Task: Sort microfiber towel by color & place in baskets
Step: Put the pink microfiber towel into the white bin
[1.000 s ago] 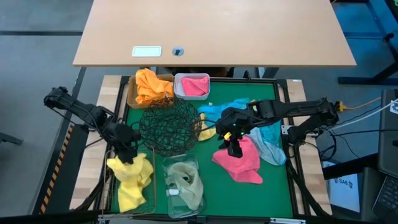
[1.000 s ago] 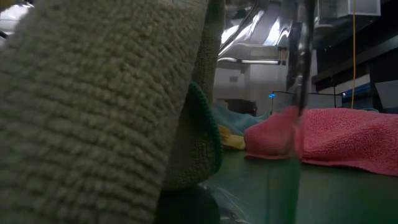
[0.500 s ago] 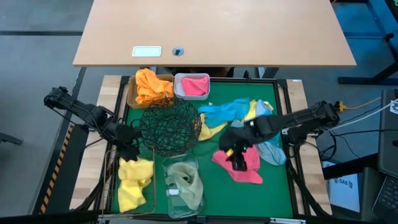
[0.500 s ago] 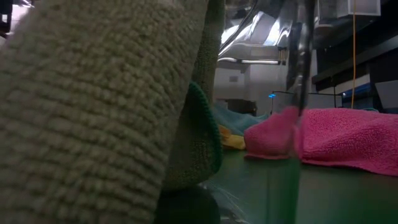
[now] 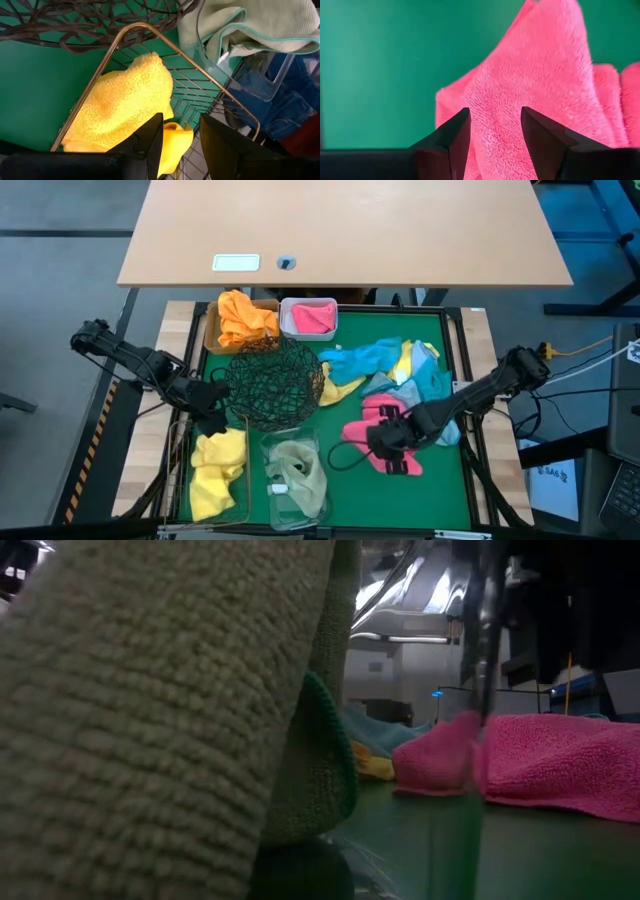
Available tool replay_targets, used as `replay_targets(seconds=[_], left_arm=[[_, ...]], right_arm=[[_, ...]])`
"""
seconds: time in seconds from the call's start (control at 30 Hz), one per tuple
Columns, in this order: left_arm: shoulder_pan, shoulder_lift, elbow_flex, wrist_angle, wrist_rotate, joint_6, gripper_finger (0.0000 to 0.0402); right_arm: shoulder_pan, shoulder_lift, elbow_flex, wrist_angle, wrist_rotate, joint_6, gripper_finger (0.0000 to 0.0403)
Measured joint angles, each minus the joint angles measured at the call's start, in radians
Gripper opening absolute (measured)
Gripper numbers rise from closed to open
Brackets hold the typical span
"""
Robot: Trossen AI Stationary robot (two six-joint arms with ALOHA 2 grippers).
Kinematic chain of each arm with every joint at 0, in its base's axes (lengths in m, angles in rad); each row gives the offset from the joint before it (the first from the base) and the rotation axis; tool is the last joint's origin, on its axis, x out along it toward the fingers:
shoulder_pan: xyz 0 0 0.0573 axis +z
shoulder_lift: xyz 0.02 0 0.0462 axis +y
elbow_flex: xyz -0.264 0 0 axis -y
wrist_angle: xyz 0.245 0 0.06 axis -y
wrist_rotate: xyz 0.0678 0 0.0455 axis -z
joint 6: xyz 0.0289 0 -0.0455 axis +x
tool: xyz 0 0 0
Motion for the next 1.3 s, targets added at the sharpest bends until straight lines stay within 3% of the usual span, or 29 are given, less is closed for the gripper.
replay_targets(seconds=[0.73, 0.87, 1.1, 1.3], left_arm=[[0.0, 0.0, 0.0, 0.002, -0.048, 0.001, 0.0119], [0.0, 0.0, 0.0, 0.002, -0.049, 0.001, 0.0119], [0.0, 0.0, 0.0, 0.006, -0.051, 0.001, 0.0119], [0.0, 0.0, 0.0, 0.059, -0.053, 0.041, 0.0119]], right_arm=[[0.024, -0.001, -0.339, 0.321, 0.021, 0.002, 0.0172], [0.024, -0.002, -0.351, 0.337, 0.025, 0.002, 0.0138], [0.023, -0.002, -0.347, 0.353, -0.005, 0.001, 0.0012], [0.024, -0.001, -0.256, 0.341, -0.082, -0.003, 0.0023]])
